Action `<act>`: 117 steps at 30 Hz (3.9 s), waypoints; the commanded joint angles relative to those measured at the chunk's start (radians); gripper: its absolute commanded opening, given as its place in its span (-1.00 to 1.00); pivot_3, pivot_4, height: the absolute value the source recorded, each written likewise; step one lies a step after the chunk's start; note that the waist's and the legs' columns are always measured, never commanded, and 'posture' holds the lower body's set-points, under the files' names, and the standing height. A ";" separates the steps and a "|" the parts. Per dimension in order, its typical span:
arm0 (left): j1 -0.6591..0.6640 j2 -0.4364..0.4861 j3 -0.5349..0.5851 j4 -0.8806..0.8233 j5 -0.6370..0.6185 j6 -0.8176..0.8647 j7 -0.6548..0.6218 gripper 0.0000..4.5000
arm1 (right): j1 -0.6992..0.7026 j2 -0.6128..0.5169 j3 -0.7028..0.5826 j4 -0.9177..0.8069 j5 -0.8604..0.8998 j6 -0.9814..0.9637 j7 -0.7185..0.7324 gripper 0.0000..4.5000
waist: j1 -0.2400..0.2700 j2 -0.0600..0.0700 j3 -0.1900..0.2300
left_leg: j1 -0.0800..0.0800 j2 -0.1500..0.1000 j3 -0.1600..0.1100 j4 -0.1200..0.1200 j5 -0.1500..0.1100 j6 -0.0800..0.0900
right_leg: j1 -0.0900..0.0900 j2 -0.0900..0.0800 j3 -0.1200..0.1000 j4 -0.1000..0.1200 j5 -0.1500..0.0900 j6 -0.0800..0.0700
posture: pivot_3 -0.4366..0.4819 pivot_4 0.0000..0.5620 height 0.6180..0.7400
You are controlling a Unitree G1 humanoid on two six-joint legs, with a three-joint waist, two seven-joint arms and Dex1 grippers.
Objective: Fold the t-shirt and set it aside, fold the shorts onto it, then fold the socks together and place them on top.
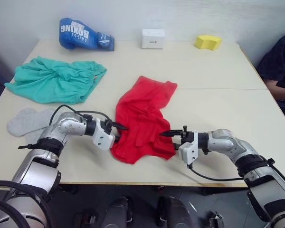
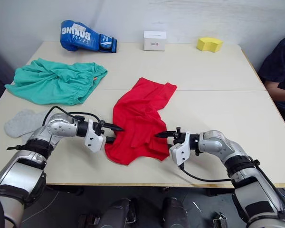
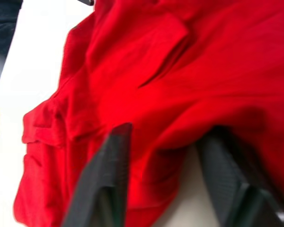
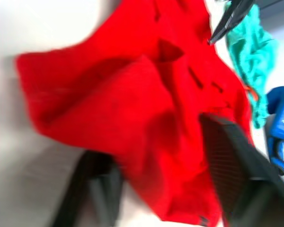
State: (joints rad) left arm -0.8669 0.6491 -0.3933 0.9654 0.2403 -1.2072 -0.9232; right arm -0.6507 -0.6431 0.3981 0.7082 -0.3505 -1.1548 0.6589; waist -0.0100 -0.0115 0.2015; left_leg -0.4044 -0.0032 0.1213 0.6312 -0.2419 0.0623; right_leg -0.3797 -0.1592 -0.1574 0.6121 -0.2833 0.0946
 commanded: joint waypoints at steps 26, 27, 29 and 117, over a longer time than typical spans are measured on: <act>0.573 0.279 0.063 -1.105 -0.562 0.885 -0.258 -1.00 | 0.614 -0.540 -0.180 -1.063 0.639 1.085 0.503 -0.99 | 0.009 0.006 0.004 | -0.004 0.000 -0.004 -0.002 -0.010 0.002 | -0.003 -0.003 0.001 -0.005 -0.003 -0.001 | -0.05 -0.47 1.00; 0.591 0.293 0.072 -1.146 -0.568 0.940 -0.256 -1.00 | 0.638 -0.555 -0.194 -1.104 0.666 1.143 0.504 -0.99 | 0.009 0.006 0.004 | -0.004 0.000 -0.004 -0.002 -0.011 0.002 | -0.003 -0.003 0.001 -0.005 -0.003 -0.001 | -0.05 -0.47 1.00; 0.628 0.327 0.089 -1.232 -0.566 1.061 -0.241 -1.00 | 0.685 -0.587 -0.219 -1.192 0.745 1.273 0.512 -0.99 | 0.009 0.006 0.004 | -0.004 0.000 -0.004 -0.003 -0.011 0.001 | -0.004 -0.003 0.000 -0.004 -0.004 0.000 | -0.05 -0.47 1.00; -0.205 -0.224 0.672 0.041 -0.551 1.715 0.417 0.98 | -0.530 0.254 -0.581 0.509 0.452 1.122 -0.048 1.00 | -0.032 0.004 0.007 | -0.019 -0.001 0.001 0.015 0.000 0.002 | -0.014 0.009 0.002 0.011 0.000 0.009 | -0.05 -0.47 1.00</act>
State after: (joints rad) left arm -1.0628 0.4042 0.2822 1.0308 -0.3114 0.4739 -0.5058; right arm -1.1797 -0.3631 -0.1773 1.2705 0.0983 -0.0022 0.5947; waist -0.0419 -0.0072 0.2081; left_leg -0.4237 -0.0046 0.1221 0.6461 -0.2416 0.0640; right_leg -0.3944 -0.1500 -0.1555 0.6235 -0.2829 0.1034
